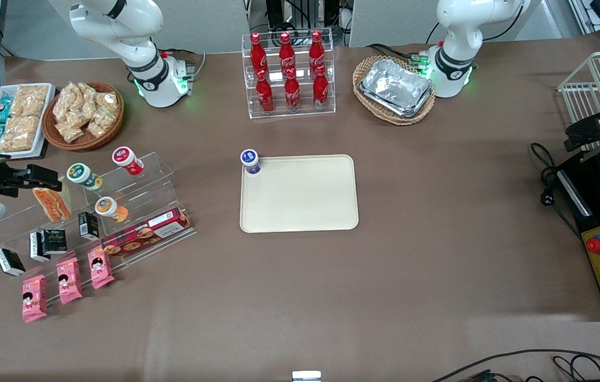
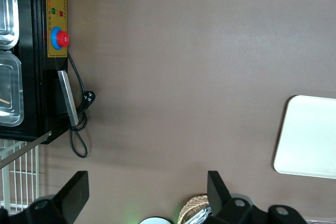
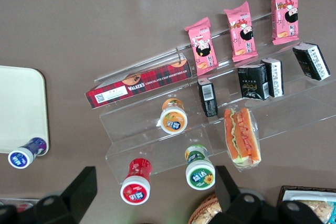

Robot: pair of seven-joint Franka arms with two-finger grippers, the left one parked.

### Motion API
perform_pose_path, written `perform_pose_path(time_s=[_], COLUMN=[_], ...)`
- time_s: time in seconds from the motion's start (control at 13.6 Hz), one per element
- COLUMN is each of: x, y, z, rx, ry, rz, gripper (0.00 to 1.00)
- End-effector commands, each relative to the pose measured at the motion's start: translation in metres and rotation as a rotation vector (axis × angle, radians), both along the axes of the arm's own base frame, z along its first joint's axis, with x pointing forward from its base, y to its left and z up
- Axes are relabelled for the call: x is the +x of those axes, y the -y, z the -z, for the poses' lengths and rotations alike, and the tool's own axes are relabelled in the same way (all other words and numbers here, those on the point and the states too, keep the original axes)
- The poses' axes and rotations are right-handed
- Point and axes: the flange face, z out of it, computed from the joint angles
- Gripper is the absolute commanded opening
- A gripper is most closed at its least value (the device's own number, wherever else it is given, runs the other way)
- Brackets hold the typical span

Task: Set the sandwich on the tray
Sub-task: 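Move the right gripper toward the wrapped sandwich on the acrylic rack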

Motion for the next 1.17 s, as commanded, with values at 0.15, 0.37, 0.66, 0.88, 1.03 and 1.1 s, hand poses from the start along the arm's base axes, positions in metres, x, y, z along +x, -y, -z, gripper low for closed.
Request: perform_pose_path(time_s=[0.15,0.37,0.66,0.88,1.03,1.1], x=[0.003,0.003,-0.001,-0.025,-0.035,-0.036], y=[0.004,0.006,0.011,0.024,0.03,0.042], z=[-0.003,-0.002,-0.005,-0.021,-0.026,-0.023], rx=[-0.003,-0.004,-0.007,-0.001,-0.007,-0.008], ry=[0.027,0.025,0.02,0.011,0.015,0.012], rz=[0.013,0.008,0.008,0.012,-0.052,-0.083], gripper=[1.0,1.0,1.0,1.0,1.0,1.0])
